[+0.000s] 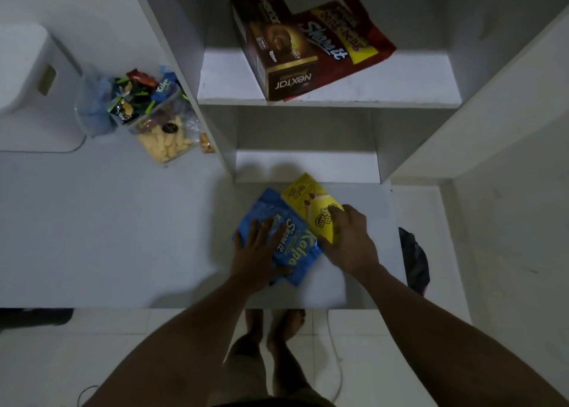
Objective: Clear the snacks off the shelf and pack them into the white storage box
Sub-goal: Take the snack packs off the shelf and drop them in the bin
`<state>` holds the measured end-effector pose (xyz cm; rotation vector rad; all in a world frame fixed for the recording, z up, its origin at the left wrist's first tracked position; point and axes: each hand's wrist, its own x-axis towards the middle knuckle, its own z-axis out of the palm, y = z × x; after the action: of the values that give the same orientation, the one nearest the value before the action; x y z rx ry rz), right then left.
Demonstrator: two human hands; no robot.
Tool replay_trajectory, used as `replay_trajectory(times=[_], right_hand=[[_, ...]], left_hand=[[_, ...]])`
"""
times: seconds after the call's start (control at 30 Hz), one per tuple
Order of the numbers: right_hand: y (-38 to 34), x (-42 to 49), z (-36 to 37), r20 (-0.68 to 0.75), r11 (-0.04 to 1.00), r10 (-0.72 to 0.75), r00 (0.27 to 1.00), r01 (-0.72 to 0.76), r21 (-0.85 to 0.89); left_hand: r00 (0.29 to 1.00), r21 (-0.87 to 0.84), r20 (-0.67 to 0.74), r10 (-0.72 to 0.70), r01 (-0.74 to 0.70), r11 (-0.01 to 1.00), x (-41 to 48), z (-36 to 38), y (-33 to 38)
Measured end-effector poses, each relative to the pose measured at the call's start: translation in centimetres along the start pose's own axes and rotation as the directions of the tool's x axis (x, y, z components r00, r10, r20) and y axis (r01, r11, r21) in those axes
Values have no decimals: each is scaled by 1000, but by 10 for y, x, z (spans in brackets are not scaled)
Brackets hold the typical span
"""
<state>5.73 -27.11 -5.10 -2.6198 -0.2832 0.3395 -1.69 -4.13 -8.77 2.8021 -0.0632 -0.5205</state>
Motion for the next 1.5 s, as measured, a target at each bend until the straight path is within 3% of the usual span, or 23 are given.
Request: replay_trajectory(times=[0.23, 0.47, 0.67, 0.8, 1.0, 1.17, 1.37, 1.5], right_hand=[[0, -7, -1, -141, 979, 96, 985, -68, 193], [5, -8, -10, -184, 973, 104, 977, -61, 223], [7, -12, -17, -207, 970, 125, 970, -76, 230], [9, -15, -20, -208, 972, 148, 967, -103, 211], [-10, -22, -32, -282, 974, 144, 949, -85, 210], [-33, -41, -53, -427, 977, 157, 890, -75, 202], [-25, -79, -77, -540, 962, 261, 800, -169, 214], [-5, -116, -99, -617, 929, 370, 695, -262, 262]], left_hand=[[998, -64, -67, 19, -24, 998, -10, -4, 17], [995, -423, -50, -83, 54, 904, -10, -8, 31], [990, -502, -26, -142, 109, 858, -7, -15, 34], [987, -570, -67, -146, 82, 818, -3, -31, 34], [980, -586, -191, -56, -68, 808, -3, -80, 32], [955, -587, -294, 38, -212, 781, -8, -112, 34], [942, -597, -307, 135, -301, 743, -11, -136, 54], [917, -558, -333, 219, -378, 738, -13, -138, 70]])
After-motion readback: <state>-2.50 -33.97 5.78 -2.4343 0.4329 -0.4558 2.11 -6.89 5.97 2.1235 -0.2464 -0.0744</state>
